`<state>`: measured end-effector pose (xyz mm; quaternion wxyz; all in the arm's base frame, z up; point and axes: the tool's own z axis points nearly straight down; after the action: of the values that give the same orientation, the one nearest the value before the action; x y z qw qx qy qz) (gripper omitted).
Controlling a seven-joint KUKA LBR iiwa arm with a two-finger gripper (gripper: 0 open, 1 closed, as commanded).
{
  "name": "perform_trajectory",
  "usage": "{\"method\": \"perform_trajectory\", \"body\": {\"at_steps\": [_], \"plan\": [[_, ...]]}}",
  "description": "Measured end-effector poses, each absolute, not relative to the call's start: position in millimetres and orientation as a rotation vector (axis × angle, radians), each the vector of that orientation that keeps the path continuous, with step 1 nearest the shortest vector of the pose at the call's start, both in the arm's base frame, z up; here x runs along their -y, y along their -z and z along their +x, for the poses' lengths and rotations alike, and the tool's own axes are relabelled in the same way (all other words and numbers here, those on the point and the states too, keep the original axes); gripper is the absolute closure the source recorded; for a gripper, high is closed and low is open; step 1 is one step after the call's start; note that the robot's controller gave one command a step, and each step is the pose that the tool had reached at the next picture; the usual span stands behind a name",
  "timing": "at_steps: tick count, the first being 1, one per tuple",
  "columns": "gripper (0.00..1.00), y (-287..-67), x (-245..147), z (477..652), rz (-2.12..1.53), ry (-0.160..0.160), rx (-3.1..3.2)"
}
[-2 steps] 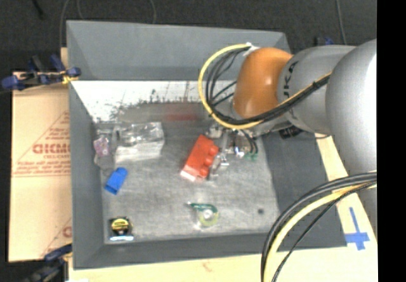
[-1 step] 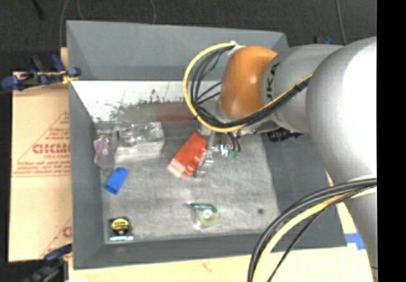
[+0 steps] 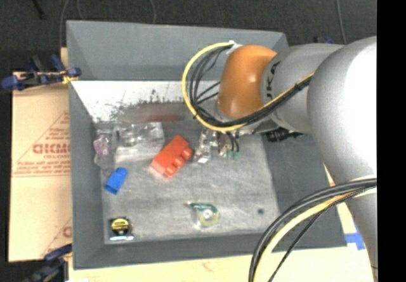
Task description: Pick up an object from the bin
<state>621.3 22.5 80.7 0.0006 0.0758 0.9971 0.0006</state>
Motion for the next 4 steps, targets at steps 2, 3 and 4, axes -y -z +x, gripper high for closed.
{"method": "perform_trajectory", "body": {"at_steps": [2, 3, 4], "plan": [[0.0, -77.7, -61.7, 643.4, 0.4, 0.012, -3.109], [0.0, -78.5, -87.4, 642.4, 0.271, 0.009, -3.126], [1.0, -82.0, -88.5, 642.7, 0.268, 0.008, -3.134]]}}
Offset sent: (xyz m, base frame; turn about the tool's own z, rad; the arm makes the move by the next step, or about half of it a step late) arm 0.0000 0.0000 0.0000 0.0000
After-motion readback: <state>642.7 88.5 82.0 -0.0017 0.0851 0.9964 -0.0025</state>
